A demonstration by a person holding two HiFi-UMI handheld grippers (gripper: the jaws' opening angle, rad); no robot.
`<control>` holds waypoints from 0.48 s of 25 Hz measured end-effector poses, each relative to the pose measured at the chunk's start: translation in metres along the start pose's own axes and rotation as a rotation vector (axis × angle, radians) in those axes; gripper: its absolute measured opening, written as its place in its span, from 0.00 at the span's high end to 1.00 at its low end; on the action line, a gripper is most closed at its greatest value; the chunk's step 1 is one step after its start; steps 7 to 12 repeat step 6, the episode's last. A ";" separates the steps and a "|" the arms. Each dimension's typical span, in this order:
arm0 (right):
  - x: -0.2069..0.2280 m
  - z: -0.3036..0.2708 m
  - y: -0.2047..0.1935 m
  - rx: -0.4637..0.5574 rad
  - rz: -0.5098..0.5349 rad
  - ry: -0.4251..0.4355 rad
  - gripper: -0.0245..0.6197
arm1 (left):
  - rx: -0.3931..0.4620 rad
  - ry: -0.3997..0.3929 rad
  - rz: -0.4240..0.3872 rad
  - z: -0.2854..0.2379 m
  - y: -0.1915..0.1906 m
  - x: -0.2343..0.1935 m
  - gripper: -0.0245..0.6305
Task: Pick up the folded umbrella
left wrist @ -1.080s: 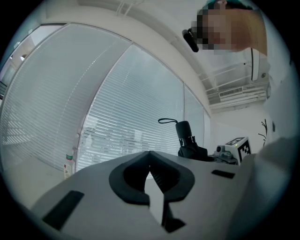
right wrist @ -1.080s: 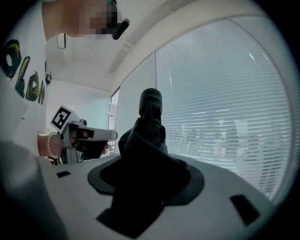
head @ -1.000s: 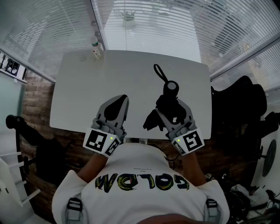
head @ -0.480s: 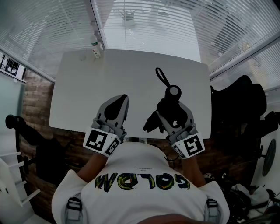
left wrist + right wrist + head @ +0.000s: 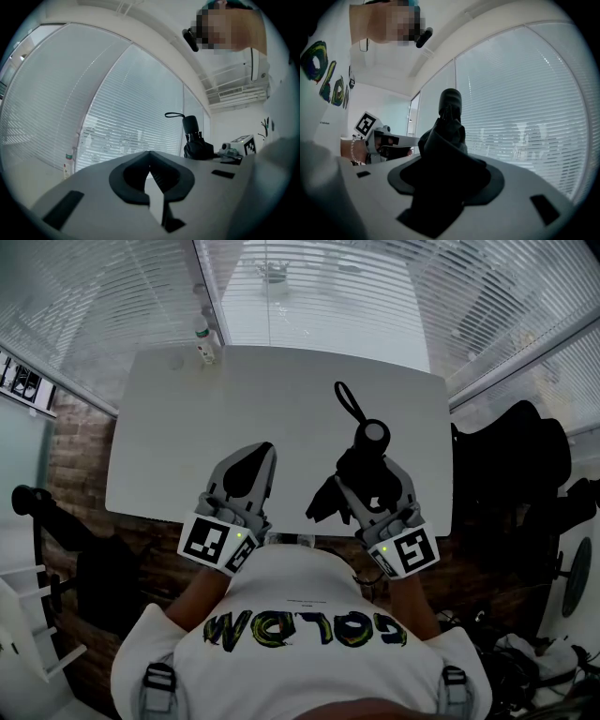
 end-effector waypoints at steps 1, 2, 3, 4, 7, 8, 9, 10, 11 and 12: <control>0.000 0.001 0.000 0.002 -0.004 0.000 0.60 | 0.000 0.000 0.000 0.000 0.000 0.001 0.95; 0.000 0.001 0.001 0.004 -0.007 0.000 0.60 | 0.000 0.000 0.000 0.001 0.000 0.001 0.95; 0.000 0.002 0.000 0.005 -0.008 0.001 0.60 | 0.000 0.000 0.000 0.001 -0.001 0.002 0.95; -0.001 0.003 0.000 0.007 -0.008 0.003 0.60 | 0.000 0.000 0.000 0.001 -0.001 0.003 0.95; -0.002 0.003 0.000 0.009 -0.007 0.006 0.60 | 0.001 -0.001 0.000 0.001 -0.003 0.003 0.95; -0.002 0.003 0.000 0.009 -0.007 0.006 0.60 | 0.001 -0.001 0.000 0.001 -0.003 0.003 0.95; -0.002 0.003 0.000 0.009 -0.007 0.006 0.60 | 0.001 -0.001 0.000 0.001 -0.003 0.003 0.95; -0.002 0.003 0.000 0.009 -0.007 0.006 0.60 | 0.001 -0.001 0.000 0.001 -0.003 0.003 0.95; -0.002 0.003 0.000 0.009 -0.007 0.006 0.60 | 0.001 -0.001 0.000 0.001 -0.003 0.003 0.95; -0.002 0.003 0.000 0.009 -0.007 0.006 0.60 | 0.001 -0.001 0.000 0.001 -0.003 0.003 0.95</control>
Point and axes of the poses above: the fingertips, and each gripper's own axes: z backward along the fingers, x to its right, y out of its top, the point moved 5 cm from there along z, backward along the fingers, and after that the axes turned 3 degrees about x, right-handed, at the moved point
